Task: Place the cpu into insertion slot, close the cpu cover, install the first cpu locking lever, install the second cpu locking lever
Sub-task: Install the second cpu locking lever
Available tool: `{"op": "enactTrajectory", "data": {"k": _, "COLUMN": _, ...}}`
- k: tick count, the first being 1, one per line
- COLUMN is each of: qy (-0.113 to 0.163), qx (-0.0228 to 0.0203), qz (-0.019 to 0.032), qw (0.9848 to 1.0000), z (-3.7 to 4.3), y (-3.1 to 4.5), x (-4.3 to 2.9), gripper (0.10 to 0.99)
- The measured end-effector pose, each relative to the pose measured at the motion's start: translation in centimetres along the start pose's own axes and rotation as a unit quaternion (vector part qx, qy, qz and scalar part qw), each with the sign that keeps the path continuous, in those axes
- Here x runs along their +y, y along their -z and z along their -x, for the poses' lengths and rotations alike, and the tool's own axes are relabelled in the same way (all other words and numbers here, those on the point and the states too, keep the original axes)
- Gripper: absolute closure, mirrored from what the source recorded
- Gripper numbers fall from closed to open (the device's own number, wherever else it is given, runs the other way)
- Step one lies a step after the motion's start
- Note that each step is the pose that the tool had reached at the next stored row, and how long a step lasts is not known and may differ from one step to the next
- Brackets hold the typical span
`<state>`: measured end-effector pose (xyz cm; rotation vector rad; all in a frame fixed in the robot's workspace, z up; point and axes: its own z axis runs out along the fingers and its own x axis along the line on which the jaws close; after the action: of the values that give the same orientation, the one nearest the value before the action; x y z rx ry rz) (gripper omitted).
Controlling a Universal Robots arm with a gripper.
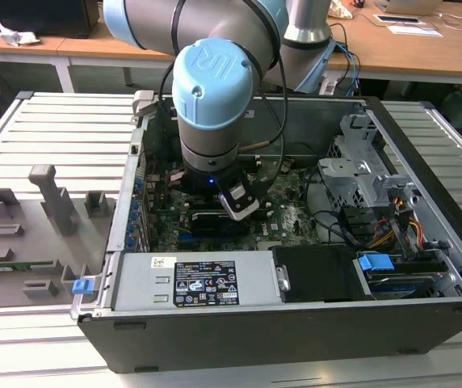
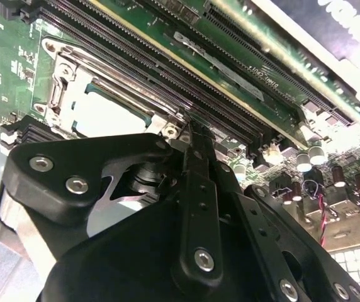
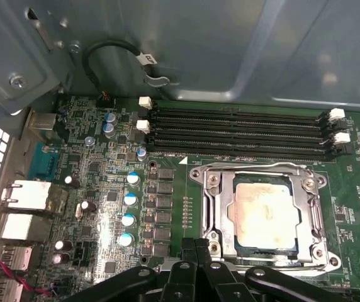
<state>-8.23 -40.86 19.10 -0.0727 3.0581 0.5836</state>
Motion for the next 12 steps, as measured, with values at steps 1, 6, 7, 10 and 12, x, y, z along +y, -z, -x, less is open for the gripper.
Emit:
{"op": "enactTrajectory", "data": {"k": 1, "qy": 0.000, "qx": 0.0000, "qz": 0.0001, "qw": 1.0000, "z": -0.03, "y": 0.01, "x": -0.04, "gripper": 0.980}}
{"op": "enactTrajectory", "data": {"k": 6, "qy": 0.000, "qx": 0.0000, "qz": 0.0000, "qw": 1.0000, "z": -0.08, "y": 0.08, "x": -0.07, "gripper": 0.980}}
{"op": "enactTrajectory", "data": {"k": 7, "qy": 0.000, "qx": -0.0001, "qz": 0.0002, "qw": 1.0000, "z": -0.07, "y": 0.24, "x": -0.01, "gripper": 0.980}}
{"op": "enactTrajectory", "data": {"k": 10, "qy": 0.000, "qx": -0.0001, "qz": 0.0000, "qw": 1.0000, "z": -0.05, "y": 0.69, "x": 0.17, "gripper": 0.980}}
{"op": "enactTrajectory", "data": {"k": 12, "qy": 0.000, "qx": -0.0001, "qz": 0.0001, "qw": 1.0000, "z": -0.03, "y": 1.21, "x": 0.37, "gripper": 0.980}}
